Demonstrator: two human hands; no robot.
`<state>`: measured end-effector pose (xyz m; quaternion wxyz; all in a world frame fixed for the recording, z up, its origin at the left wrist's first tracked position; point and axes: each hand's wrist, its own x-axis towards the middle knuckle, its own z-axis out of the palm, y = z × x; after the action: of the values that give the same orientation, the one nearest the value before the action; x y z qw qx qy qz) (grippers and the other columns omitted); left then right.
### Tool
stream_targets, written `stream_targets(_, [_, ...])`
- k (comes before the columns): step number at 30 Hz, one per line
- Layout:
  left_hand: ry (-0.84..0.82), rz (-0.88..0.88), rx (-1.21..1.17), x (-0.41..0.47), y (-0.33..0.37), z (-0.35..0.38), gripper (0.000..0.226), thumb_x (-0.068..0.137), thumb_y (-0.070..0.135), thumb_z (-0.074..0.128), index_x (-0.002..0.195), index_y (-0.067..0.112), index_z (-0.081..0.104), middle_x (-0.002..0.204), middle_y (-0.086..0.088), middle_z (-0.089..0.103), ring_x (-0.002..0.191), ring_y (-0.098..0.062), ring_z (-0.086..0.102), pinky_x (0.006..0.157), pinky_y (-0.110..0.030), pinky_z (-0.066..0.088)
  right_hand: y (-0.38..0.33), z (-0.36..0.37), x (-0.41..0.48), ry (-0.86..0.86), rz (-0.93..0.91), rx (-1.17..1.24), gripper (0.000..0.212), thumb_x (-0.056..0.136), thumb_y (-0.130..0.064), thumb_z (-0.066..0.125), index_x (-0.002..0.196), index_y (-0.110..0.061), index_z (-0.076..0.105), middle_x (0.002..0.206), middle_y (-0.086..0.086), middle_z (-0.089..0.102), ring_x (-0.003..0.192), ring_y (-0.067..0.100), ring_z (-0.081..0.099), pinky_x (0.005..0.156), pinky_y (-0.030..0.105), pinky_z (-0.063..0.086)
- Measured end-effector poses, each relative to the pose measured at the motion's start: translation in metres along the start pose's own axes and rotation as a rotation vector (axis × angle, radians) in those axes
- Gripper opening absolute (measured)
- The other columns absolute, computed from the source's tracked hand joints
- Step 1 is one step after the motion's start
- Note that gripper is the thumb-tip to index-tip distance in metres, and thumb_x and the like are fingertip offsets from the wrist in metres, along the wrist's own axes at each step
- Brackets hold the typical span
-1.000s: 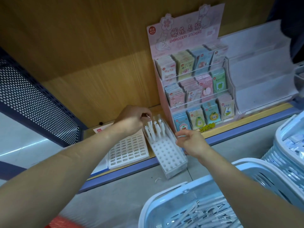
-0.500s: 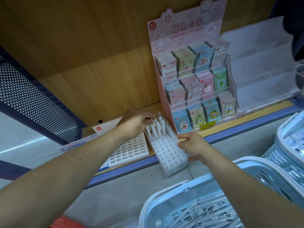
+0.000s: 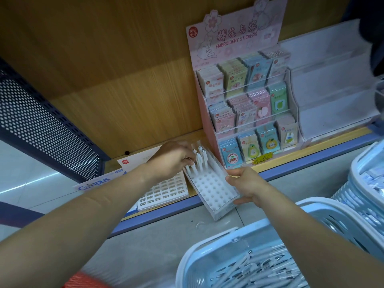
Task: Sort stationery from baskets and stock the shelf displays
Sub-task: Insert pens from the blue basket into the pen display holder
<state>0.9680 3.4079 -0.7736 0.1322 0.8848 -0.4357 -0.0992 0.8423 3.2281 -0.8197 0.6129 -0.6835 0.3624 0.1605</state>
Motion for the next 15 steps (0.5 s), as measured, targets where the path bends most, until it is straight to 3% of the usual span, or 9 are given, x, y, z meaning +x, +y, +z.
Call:
stream_targets(3, [0.019, 0.011, 0.034, 0.002, 0.000, 0.003, 0.021, 0.096, 0.011, 0.058, 0.109, 0.008, 0.074, 0.102, -0.002, 0.060, 0.099, -0.017, 0.054, 0.084, -0.019, 0.038, 0.002, 0.000, 0.004, 0.037, 0.012, -0.013, 0.031, 0.098, -0.013, 0.055, 0.129, -0.014, 0.059, 0.125, 0.005, 0.054, 0.117, 0.028, 0.051, 0.082, 0.049, 0.058])
stream_targets(8, [0.108, -0.123, -0.028, 0.014, 0.001, 0.011, 0.015, 0.093, 0.005, 0.058, 0.097, 0.008, 0.072, 0.099, -0.006, 0.063, 0.093, -0.020, 0.057, 0.082, -0.034, 0.049, 0.004, 0.003, 0.013, 0.072, 0.008, -0.048, 0.026, 0.098, -0.008, 0.054, 0.123, -0.005, 0.060, 0.123, 0.008, 0.051, 0.119, 0.036, 0.050, 0.080, 0.053, 0.058])
stream_targets(12, [0.077, -0.168, -0.010, 0.021, -0.001, 0.029, 0.016, 0.085, -0.002, 0.064, 0.091, 0.009, 0.074, 0.102, -0.001, 0.051, 0.106, -0.020, 0.047, 0.087, -0.029, 0.048, 0.006, 0.008, 0.022, 0.130, -0.027, -0.142, 0.024, 0.097, -0.011, 0.053, 0.119, -0.003, 0.060, 0.123, 0.014, 0.056, 0.110, 0.038, 0.057, 0.073, 0.052, 0.060])
stream_targets(15, [0.080, -0.147, 0.006, 0.022, -0.002, 0.032, 0.019, 0.087, 0.003, 0.065, 0.101, 0.013, 0.073, 0.110, -0.003, 0.055, 0.111, -0.020, 0.048, 0.087, -0.021, 0.040, 0.008, 0.008, 0.027, 0.152, -0.045, -0.163, 0.022, 0.097, -0.010, 0.052, 0.116, -0.001, 0.060, 0.117, 0.014, 0.057, 0.105, 0.038, 0.059, 0.072, 0.052, 0.060])
